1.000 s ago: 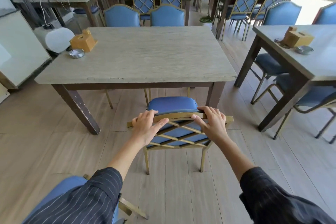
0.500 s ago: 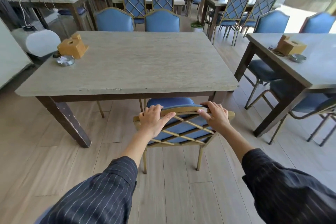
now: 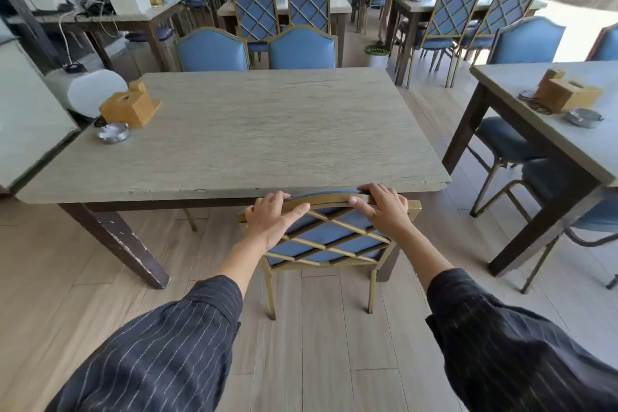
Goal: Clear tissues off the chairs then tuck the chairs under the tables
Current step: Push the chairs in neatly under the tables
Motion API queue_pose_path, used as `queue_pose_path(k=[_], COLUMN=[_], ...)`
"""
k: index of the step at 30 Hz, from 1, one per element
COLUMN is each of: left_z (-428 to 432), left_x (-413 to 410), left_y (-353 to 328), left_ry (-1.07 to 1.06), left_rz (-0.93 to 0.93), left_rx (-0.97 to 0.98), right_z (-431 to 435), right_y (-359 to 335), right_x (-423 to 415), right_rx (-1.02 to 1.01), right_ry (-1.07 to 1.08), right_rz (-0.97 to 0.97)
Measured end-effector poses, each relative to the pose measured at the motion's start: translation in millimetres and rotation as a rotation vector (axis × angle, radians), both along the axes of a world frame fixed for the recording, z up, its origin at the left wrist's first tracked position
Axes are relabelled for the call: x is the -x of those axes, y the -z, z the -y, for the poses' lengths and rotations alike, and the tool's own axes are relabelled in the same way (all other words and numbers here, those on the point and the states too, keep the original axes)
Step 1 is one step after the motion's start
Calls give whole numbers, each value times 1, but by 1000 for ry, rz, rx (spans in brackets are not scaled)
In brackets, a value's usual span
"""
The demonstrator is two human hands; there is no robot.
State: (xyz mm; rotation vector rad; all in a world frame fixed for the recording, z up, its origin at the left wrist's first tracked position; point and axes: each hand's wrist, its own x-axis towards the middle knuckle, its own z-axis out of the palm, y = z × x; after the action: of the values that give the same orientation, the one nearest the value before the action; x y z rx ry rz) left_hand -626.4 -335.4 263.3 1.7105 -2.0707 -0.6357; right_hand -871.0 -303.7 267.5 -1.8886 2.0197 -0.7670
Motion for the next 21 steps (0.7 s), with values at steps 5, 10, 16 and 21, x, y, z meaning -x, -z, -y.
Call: queue_pose_path(k=[5, 10, 16, 21], left_z=[31, 38, 33, 34], left_x=[8, 11, 6, 6], left_y=[-1, 0, -1, 3], left_ry=[-35, -44, -27, -53], left_rz=[-1, -15, -55, -64], left_rx=[-6, 13, 0, 45], right_z=[34, 44, 40, 41], right_y=[2, 3, 1, 0], right_x=[9, 12, 6, 8], right_rx=[-61, -62, -112, -136], right_ry=[-31, -31, -37, -64], right_rz=[22, 7, -40, -53])
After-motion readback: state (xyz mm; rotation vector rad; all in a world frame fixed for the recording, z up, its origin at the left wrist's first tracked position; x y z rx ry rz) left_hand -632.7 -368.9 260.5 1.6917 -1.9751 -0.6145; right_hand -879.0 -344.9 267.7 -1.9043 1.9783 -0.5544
